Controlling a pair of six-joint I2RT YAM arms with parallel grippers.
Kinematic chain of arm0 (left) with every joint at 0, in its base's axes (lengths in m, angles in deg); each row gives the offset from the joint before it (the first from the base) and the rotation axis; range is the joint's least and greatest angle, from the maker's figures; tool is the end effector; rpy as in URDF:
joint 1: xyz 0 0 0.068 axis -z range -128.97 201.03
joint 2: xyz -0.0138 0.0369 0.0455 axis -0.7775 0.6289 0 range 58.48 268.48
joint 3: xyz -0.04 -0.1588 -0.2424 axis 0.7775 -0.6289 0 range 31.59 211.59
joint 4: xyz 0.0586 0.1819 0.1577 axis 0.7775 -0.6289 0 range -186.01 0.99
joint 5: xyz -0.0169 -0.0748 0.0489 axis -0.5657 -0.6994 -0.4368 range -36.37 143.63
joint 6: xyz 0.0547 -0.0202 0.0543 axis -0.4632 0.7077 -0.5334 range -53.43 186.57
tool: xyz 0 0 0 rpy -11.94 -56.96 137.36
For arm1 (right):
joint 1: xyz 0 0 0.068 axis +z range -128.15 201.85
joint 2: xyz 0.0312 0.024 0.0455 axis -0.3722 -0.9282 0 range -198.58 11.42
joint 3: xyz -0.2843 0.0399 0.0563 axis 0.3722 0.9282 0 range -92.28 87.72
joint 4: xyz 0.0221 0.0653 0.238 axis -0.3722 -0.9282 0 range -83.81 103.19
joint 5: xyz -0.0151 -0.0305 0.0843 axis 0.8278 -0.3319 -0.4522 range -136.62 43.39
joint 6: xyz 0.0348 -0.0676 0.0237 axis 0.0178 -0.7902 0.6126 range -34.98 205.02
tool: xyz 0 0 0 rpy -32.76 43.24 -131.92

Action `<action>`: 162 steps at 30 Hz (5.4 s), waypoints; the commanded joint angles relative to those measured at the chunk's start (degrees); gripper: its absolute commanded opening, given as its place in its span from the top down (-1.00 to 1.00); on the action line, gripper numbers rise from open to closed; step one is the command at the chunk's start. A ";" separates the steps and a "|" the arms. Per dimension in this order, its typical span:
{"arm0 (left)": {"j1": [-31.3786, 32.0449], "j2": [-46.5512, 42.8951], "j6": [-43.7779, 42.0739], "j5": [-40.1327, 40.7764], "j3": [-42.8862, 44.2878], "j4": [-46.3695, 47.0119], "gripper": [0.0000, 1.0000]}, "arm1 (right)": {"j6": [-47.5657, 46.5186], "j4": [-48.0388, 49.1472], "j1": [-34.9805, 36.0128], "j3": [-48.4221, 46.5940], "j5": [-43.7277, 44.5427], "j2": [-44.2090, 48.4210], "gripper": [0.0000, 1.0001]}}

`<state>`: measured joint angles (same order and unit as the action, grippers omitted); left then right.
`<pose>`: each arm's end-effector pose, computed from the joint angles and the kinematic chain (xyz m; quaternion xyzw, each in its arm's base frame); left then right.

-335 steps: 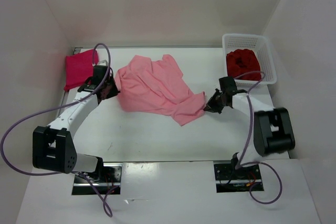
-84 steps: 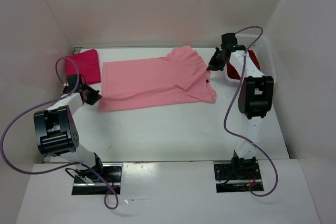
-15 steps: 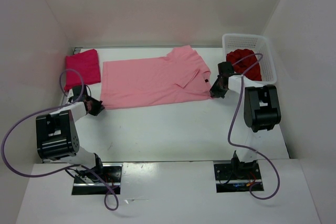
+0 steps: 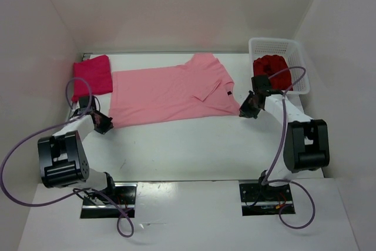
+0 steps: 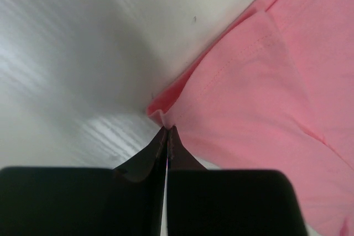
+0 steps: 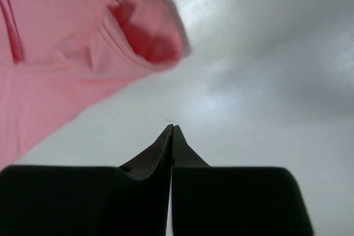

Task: Fold and stack the t-shirts
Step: Fold the flattened tshirt in 1/3 of the way

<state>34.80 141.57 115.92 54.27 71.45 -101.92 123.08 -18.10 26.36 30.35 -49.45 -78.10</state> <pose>0.2630 0.0775 0.1633 -0.5194 0.8034 -0.0779 0.2806 0.3071 0.0277 0.1987 0.2754 0.9332 0.1058 0.2053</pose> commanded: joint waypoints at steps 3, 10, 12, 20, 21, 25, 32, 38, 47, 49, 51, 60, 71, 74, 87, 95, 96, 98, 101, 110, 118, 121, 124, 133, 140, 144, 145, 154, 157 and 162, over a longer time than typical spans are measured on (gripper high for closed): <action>-1.26 -7.49 -3.02 1.29 -2.67 -6.69 1.00 | -0.89 -9.04 -0.82 4.10 -3.94 9.44 0.99; -3.54 -12.69 -3.73 2.08 -4.17 -7.06 1.00 | -1.94 -7.16 -0.82 3.40 -4.11 13.06 0.65; -4.16 -11.46 -3.73 0.07 -4.17 -5.73 1.00 | -3.33 -3.18 -0.82 2.09 -5.78 7.54 0.38; -4.69 -9.70 -2.50 -3.19 -6.11 -0.81 1.00 | -4.67 10.90 -0.82 -0.64 -5.26 -3.65 0.21; -4.69 -9.70 -2.50 -3.19 -6.11 -0.80 1.00 | -4.67 11.42 -0.82 -0.64 -5.26 -5.22 0.21; -4.69 -9.17 -2.50 -4.33 -6.11 -0.28 1.00 | -1.77 13.44 -0.82 -1.17 -2.80 -6.99 0.18; -4.69 -7.94 -3.02 -6.09 -6.11 1.30 1.00 | 2.54 16.17 1.11 -0.56 2.64 -9.71 0.48; -4.69 -7.94 -3.02 -6.62 -6.63 1.83 1.00 | 5.53 15.47 2.25 2.34 5.12 -7.79 0.88; -4.69 -7.94 -3.02 -6.62 -7.16 1.83 1.00 | 6.58 10.38 2.25 2.34 6.96 -0.05 0.14; -4.69 -7.94 -3.02 -7.14 -7.16 1.83 1.00 | 6.58 9.85 2.25 1.64 6.96 2.49 0.11; -4.69 -8.47 -3.02 -7.15 -7.16 1.83 1.00 | 6.58 9.84 2.25 3.30 6.96 3.82 0.08; -4.69 -7.86 -3.55 -8.29 -7.16 1.31 1.00 | 7.64 14.76 2.25 7.71 2.04 -1.09 0.05; -4.69 -6.28 -3.55 -8.29 -6.63 1.30 1.00 | 9.74 18.10 2.87 5.16 3.09 -7.96 0.27; -4.69 -6.27 -3.55 -8.29 -6.63 1.30 1.00 | 10.54 17.58 3.40 4.54 4.76 -7.96 0.57; -4.69 -6.27 -3.55 -8.99 -7.16 -0.45 1.00 | 10.80 1.07 0.85 14.20 1.62 8.90 0.99; -4.16 -11.02 -2.15 -11.46 -7.69 -7.13 0.89 | 15.81 -8.43 0.85 17.56 -1.92 22.09 0.65; -4.16 -11.02 -2.14 -11.46 -7.69 -7.13 0.80 | 16.42 -10.09 0.85 16.77 -1.92 23.50 0.50; -4.16 -12.42 -1.27 -11.46 -7.17 -8.71 0.57 | 15.91 -11.51 0.85 15.53 -1.39 26.67 0.24; -3.55 -14.79 -1.79 -11.46 -5.41 -10.30 -0.13 | 12.58 -12.57 0.85 10.89 -0.77 27.20 0.03; 4.26 -14.80 -8.36 -7.04 5.41 -8.47 -0.79 | 5.88 4.90 9.62 1.66 -11.40 7.55 0.99; 23.15 -9.54 -6.11 -8.56 5.93 2.27 0.83 | 5.88 12.13 15.26 -3.90 -13.16 -7.07 0.28; 29.23 -5.15 -4.35 -8.55 5.93 5.34 0.77 | 5.88 14.06 15.26 -4.42 -13.77 -10.41 0.19; 31.52 -1.10 -4.34 -8.55 5.41 7.19 0.77 | 6.50 15.73 15.78 -4.95 -13.78 -12.09 0.19; 32.31 1.11 -5.57 -4.61 1.90 7.81 0.75 | 5.97 16.26 15.79 -8.38 -14.92 -17.89 0.20; 32.31 0.06 -5.05 -3.02 -1.18 7.28 0.75 | 5.44 16.26 15.79 -12.59 -14.22 -20.35 0.47; 32.31 -1.26 -4.52 -2.49 -1.71 6.75 0.72 | 5.44 16.26 15.79 -16.81 -14.22 -23.42 0.48; 32.31 -2.13 -4.52 -1.97 -2.23 6.15 0.72 | 5.44 16.26 15.79 -19.43 -15.09 -25.34 0.48; 32.31 -7.06 -6.62 -2.49 2.32 2.27 0.66 | 5.97 9.84 16.32 -39.76 -17.03 -33.37 0.16; 32.31 -7.06 -6.63 -3.97 3.47 1.57 0.66 | 4.40 8.71 16.93 -36.34 -15.81 -29.50 0.12; 36.00 -2.95 -6.63 -5.04 4.34 3.06 0.66 | 3.77 10.81 20.35 -21.25 -14.48 -19.21 0.70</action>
<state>68.60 136.13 110.21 50.73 73.53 -99.58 127.85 -6.98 43.46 2.92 -64.66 -104.07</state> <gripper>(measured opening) 0.166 0.190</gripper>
